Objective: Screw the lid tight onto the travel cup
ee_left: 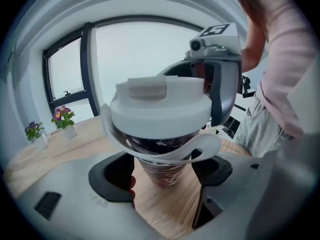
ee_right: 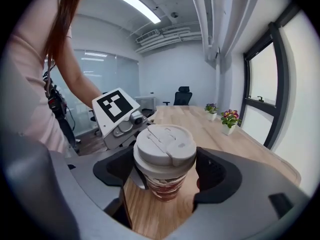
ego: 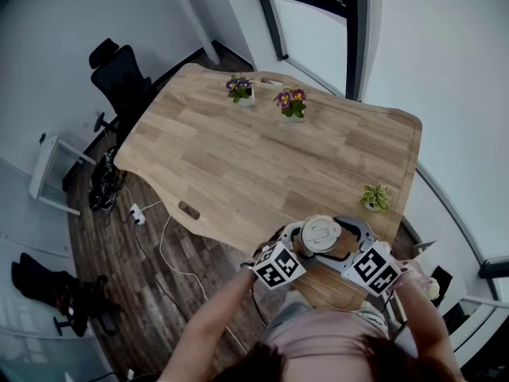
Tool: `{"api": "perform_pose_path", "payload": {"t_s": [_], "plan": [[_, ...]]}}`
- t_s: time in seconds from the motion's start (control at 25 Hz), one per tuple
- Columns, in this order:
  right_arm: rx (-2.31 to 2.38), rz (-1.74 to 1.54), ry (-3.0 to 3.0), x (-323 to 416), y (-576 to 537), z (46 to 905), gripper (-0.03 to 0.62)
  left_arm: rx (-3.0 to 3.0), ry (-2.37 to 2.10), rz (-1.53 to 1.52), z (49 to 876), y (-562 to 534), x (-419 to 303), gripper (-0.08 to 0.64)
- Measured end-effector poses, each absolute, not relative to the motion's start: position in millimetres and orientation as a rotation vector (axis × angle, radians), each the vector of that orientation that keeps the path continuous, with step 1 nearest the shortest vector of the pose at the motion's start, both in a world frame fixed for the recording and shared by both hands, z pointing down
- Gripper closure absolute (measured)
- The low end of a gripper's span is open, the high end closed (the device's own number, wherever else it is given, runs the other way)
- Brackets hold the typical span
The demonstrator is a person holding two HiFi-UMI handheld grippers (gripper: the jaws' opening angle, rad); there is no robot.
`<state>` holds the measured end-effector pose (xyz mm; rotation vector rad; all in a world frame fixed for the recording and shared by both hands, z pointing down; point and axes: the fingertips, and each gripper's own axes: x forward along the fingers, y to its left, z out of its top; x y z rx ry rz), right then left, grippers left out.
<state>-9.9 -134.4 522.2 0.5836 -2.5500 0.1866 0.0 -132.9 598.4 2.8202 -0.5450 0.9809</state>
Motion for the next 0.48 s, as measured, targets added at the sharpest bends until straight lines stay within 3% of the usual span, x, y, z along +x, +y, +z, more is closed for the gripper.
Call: {"api": "perform_pose_path", "payload": {"t_s": [0.32, 0.48], "plan": [[0.833, 0.211, -2.560, -9.2, -139.4, 520.5, 0.224, 2.764, -0.802, 0.910, 596.9, -139.1, 1.2, 0.206], [0.737, 0.236, -2.564, -11.5, -135.1, 522.7, 0.224, 2.772, -0.744, 0.911, 599.3, -137.7, -0.5, 0.206]]}}
